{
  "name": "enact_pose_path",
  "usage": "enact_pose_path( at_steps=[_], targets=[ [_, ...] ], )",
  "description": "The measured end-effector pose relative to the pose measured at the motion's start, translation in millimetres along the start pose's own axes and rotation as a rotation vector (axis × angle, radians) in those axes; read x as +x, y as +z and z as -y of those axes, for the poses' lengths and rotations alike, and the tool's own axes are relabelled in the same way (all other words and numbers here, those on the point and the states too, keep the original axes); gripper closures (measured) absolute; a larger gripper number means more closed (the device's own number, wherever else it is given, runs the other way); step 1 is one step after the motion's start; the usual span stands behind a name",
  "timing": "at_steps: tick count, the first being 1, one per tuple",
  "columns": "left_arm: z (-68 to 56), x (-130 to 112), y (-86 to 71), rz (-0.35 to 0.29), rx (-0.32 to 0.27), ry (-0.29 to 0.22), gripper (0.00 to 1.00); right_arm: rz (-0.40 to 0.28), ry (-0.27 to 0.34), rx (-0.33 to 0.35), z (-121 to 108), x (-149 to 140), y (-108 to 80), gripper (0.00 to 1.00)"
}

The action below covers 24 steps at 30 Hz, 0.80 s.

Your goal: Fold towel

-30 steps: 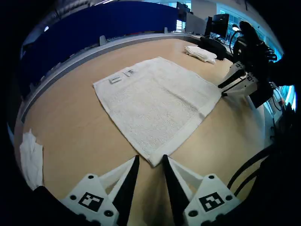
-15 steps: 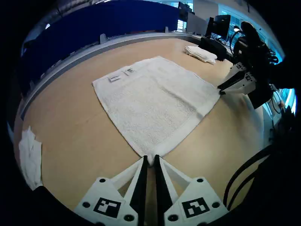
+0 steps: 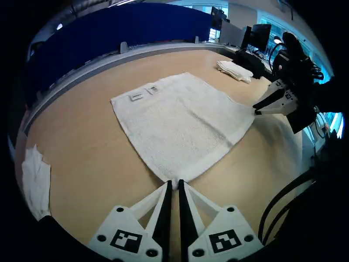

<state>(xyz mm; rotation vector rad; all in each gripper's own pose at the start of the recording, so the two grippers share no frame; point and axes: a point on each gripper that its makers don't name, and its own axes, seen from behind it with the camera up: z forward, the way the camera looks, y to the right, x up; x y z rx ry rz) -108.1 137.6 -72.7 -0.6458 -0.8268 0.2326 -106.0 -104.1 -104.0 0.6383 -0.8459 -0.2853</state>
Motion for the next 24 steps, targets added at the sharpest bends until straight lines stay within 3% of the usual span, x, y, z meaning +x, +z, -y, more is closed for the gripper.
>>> enact_pose_path(
  at_steps=[24],
  targets=[
    [-10.3,51.4,-73.4,-0.071,0.010,-0.112,0.89,-0.117,0.045,0.000,6.7,63.7,-72.4,0.85]
  ],
)
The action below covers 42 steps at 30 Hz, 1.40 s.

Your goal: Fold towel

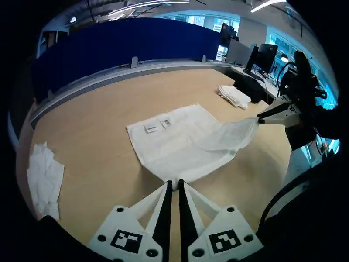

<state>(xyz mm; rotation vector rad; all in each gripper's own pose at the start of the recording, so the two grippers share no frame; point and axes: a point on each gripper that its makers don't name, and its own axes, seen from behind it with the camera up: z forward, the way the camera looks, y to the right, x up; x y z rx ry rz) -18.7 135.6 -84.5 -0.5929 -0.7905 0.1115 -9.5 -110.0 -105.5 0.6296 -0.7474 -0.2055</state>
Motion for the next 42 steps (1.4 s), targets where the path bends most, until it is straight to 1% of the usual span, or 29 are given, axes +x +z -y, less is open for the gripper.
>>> enact_pose_path(
  at_steps=[5,8,11,14,20,23,29,32,38,42],
  targets=[
    [-5.8,8.5,-13.4,-0.016,-0.006,-0.041,0.89,-0.020,0.004,-0.001,2.4,10.5,-12.6,0.85],
    [-6.8,10.5,-16.2,-0.026,-0.009,-0.065,0.89,-0.022,0.004,-0.002,3.0,11.1,-16.1,0.85],
    [-7.1,9.7,-16.1,-0.027,-0.009,-0.079,0.89,-0.016,0.004,0.004,4.6,9.3,-15.8,0.86],
    [-7.1,8.6,-14.9,-0.026,-0.005,-0.082,0.89,-0.014,0.001,0.003,5.1,8.9,-13.9,0.86],
    [-6.2,13.3,-11.1,-0.031,0.003,-0.096,0.89,-0.020,-0.007,0.005,1.6,16.5,-8.3,0.86],
    [-2.2,18.3,-7.4,-0.033,0.014,-0.112,0.90,-0.023,-0.014,0.003,-3.5,22.3,-3.2,0.86],
    [14.4,31.0,4.8,-0.036,0.053,-0.141,0.90,-0.032,-0.030,0.002,-16.9,36.0,10.5,0.86],
    [21.4,38.0,11.6,-0.035,0.064,-0.165,0.90,-0.035,-0.033,-0.002,-26.1,42.8,19.0,0.86],
    [34.3,52.1,27.3,-0.033,0.074,-0.211,0.90,-0.036,-0.035,-0.013,-45.1,55.5,37.0,0.86],
    [48.2,62.7,41.0,-0.028,0.091,-0.221,0.90,-0.037,-0.040,-0.021,-57.3,64.7,49.4,0.86]
  ],
)
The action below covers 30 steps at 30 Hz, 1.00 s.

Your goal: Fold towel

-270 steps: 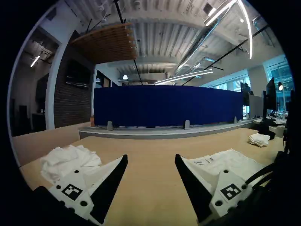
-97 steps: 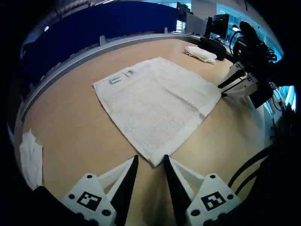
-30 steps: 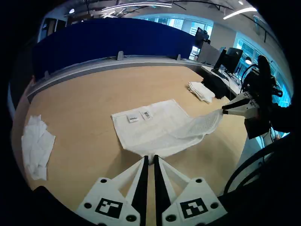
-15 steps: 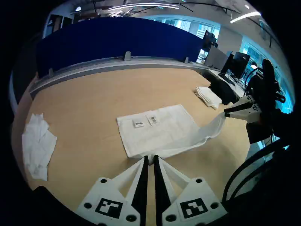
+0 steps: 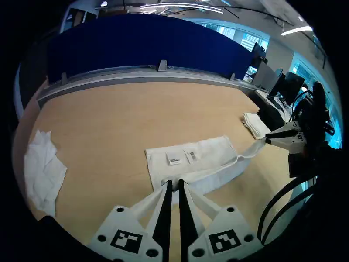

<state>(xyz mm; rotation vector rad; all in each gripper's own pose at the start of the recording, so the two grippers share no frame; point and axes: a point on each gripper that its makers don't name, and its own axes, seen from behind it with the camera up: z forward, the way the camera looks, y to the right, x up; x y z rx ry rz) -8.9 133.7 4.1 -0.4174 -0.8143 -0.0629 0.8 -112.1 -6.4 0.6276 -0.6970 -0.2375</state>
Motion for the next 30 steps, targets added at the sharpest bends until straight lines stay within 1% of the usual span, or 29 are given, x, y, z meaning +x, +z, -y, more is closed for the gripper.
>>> enact_pose_path(
  at_steps=[5,8,11,14,17,23,27,29,30],
  targets=[
    [9.8,9.3,22.1,0.019,0.006,-0.014,0.89,0.013,0.000,-0.008,-15.0,4.5,19.4,0.86],
    [15.4,6.3,39.1,0.048,0.006,-0.026,0.90,0.035,0.009,-0.010,-22.4,-0.5,34.4,0.86],
    [20.4,0.6,53.6,0.077,0.007,-0.023,0.90,0.054,0.020,-0.011,-27.0,-6.6,47.2,0.86],
    [26.2,-4.3,64.9,0.096,0.015,-0.012,0.90,0.068,0.030,-0.008,-29.5,-11.1,57.5,0.86],
    [30.1,-7.2,72.1,0.112,0.019,-0.010,0.90,0.081,0.037,-0.008,-32.1,-14.6,66.0,0.86],
    [37.7,-8.2,81.2,0.129,0.029,-0.040,0.90,0.096,0.053,-0.015,-37.3,-18.8,83.4,0.86],
    [45.9,-9.0,87.5,0.139,0.052,-0.048,0.90,0.100,0.070,-0.032,-42.2,-19.1,93.9,0.86],
    [50.8,-9.6,91.1,0.143,0.068,-0.044,0.89,0.102,0.077,-0.046,-45.2,-19.3,97.5,0.81],
    [52.9,-9.3,92.6,0.141,0.076,-0.040,0.88,0.103,0.077,-0.055,-47.1,-19.4,98.6,0.74]
  ],
)
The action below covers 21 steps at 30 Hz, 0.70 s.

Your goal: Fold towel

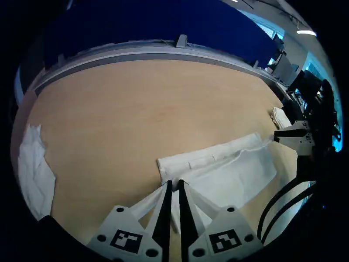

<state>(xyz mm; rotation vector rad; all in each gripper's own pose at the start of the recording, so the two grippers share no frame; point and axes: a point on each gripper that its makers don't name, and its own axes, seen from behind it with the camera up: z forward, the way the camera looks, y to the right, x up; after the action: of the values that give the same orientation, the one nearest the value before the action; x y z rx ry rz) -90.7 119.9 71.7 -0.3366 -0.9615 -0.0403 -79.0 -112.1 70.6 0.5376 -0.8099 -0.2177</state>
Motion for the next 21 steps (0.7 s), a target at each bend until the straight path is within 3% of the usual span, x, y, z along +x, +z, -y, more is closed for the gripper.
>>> enact_pose_path(
  at_steps=[4,8,10,13,21],
  targets=[
    [4.5,2.4,3.0,-0.008,0.019,0.011,0.70,-0.005,-0.006,-0.028,-4.7,1.0,1.7,0.51],
    [4.6,2.3,3.3,-0.008,0.015,0.014,0.21,-0.015,-0.013,-0.040,-6.5,1.6,-0.3,0.30],
    [6.7,3.2,2.5,-0.015,0.018,0.016,0.05,-0.019,-0.012,-0.039,-6.2,1.5,-2.3,0.18],
    [9.8,4.4,0.7,-0.024,0.025,0.022,0.04,-0.023,-0.011,-0.041,-6.3,0.8,-4.9,0.09],
    [14.1,5.6,-2.8,-0.029,0.038,0.032,0.03,-0.027,-0.005,-0.047,-6.8,0.2,-8.3,0.08]
  ],
)
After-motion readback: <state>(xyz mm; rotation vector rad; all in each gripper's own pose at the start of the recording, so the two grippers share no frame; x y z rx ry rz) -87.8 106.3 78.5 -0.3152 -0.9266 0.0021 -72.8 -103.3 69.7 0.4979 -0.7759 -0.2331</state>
